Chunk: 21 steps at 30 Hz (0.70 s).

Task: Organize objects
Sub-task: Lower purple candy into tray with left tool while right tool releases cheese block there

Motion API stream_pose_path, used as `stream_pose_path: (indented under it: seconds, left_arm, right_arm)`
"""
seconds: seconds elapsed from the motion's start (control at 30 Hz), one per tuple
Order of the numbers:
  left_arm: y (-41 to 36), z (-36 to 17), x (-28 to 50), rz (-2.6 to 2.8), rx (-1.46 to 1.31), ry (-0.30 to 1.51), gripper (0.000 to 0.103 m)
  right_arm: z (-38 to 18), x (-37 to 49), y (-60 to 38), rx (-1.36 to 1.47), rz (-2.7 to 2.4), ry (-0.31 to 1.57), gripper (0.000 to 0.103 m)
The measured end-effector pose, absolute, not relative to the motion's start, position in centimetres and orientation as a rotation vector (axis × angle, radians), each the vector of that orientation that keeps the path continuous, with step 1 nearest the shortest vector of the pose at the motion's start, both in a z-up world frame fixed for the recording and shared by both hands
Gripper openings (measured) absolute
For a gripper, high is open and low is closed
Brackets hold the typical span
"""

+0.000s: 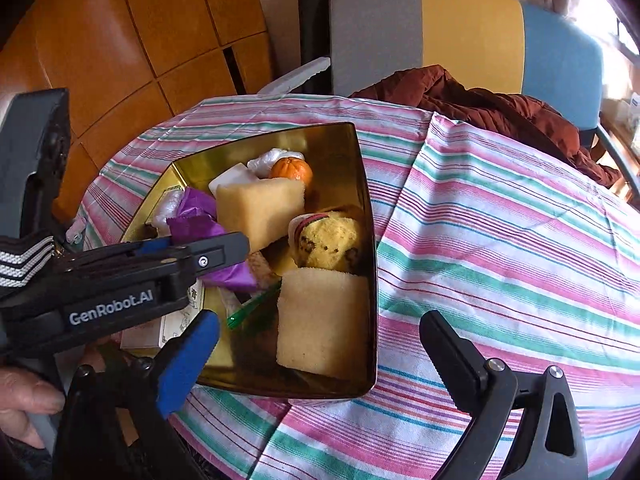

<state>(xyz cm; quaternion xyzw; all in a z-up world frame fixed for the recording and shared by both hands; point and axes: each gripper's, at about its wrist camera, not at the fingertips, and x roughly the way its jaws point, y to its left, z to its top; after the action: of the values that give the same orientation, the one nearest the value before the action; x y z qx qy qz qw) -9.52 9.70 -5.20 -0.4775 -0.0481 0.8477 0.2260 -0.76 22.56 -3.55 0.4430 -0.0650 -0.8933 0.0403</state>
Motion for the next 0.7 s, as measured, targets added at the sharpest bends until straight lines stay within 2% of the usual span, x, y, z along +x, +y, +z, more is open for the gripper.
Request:
stream_pose_path:
  seconds: [0.7]
  left_arm:
    - [5.0,-0.6,-5.9,2.606,-1.139,-0.032,0.049]
  right_arm:
    - [-3.0,0.1,21.3,1.329,-2.808,-0.122,0.103]
